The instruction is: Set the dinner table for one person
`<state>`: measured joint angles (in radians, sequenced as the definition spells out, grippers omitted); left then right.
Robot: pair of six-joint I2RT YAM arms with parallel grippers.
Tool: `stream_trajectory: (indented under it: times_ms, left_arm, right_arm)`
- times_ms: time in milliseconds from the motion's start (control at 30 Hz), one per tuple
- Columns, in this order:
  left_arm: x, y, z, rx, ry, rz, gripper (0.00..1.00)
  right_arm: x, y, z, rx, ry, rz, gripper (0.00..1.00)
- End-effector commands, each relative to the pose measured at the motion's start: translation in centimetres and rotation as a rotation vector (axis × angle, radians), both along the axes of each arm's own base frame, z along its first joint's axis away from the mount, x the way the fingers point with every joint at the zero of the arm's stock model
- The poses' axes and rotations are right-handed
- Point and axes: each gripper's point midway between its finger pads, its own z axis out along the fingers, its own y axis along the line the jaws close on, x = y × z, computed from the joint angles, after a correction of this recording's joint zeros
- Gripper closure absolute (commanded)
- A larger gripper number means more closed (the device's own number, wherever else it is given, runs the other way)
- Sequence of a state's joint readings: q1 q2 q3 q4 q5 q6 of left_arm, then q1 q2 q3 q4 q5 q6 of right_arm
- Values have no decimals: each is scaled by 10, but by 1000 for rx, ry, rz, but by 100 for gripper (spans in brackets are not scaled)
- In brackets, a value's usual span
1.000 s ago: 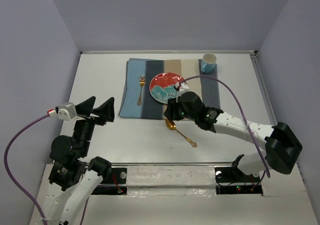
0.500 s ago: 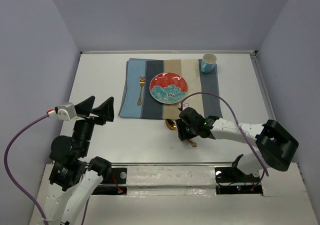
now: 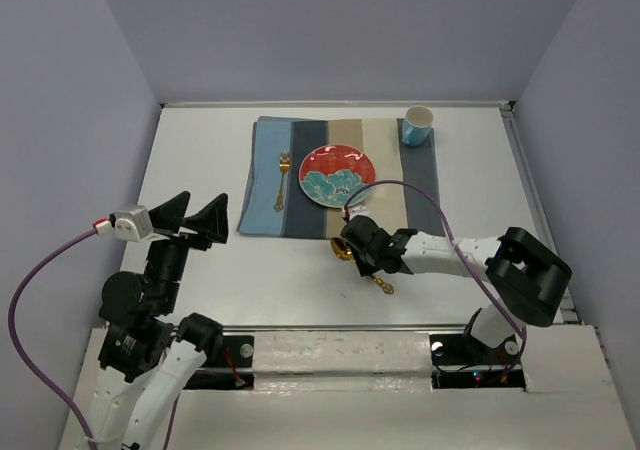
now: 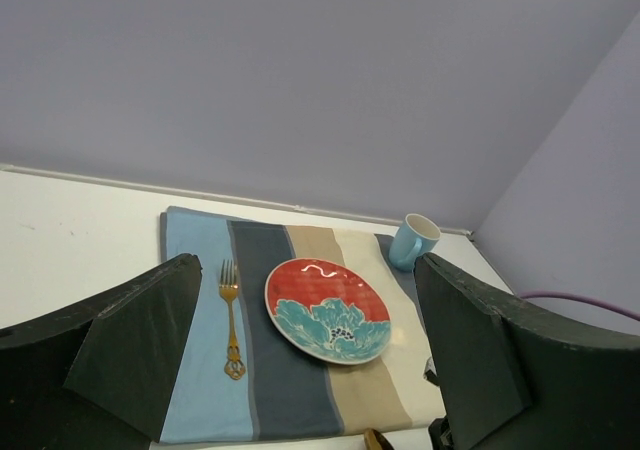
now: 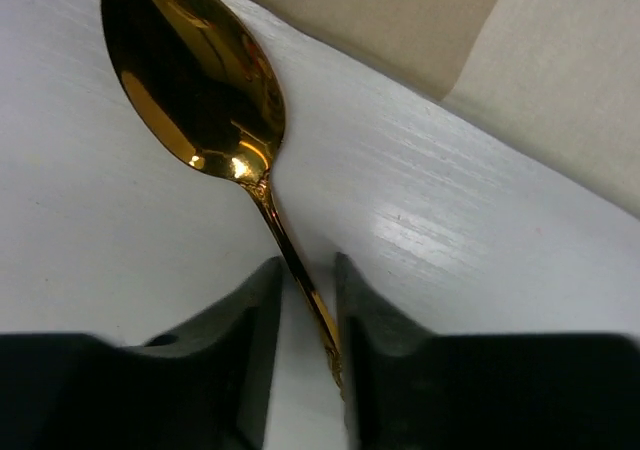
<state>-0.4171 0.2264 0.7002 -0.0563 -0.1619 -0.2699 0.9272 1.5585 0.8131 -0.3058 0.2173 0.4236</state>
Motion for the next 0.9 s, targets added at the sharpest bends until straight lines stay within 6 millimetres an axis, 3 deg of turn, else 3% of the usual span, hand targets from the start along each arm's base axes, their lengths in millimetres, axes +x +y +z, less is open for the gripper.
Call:
stream_trajectory:
  times_ms: [0,67,133,200,267,367,400,500,533,600,633,733,767,800,867]
  left_arm:
    - [-1,2,13,-5,-46,10,2]
    - [-2,2,14,-6,-47,10,2]
    - [-2,2,14,-7,-49,8,2]
    - [-1,2,14,-7,-47,8,2]
    - [-2,3,13,-6,-47,11,2]
    - [-2,4,15,-11,-52,15,2]
    - [-2,4,14,-11,-51,15,2]
    - [-2,5,14,-11,-49,20,2]
    - [-2,4,13,-9,-48,19,2]
    - [-1,4,13,-7,-46,19,2]
    - [-1,4,12,-6,-42,22,2]
    - [0,8,11,-8,-40,39,1]
    - [0,7,10,-6,-37,37,1]
    - [-1,7,11,-7,-39,36,1]
    - [0,6,11,-6,-38,29,1]
  right_arm:
    - [-3,20,-2,1,-14,49,84]
    - [-10,25,-1,3,-9,70,97]
    - [-17,25,6,2,4,80,100]
    - [-16,32,24,45,-7,87,100]
    - [-11,39,56,127,-61,79,100]
    - [20,43,102,182,-208,13,100]
    - [47,37,121,201,-260,-51,100]
    - [95,27,144,211,-363,-132,100]
    - [125,17,155,216,-407,-182,100]
    - [155,4,166,208,-444,-235,100]
    - [179,-11,182,202,-488,-282,100]
    - [213,-33,172,142,-492,-341,100]
    - [229,-50,176,144,-498,-378,100]
    - [238,-52,161,139,-467,-379,100]
    - [255,-72,153,124,-453,-420,100]
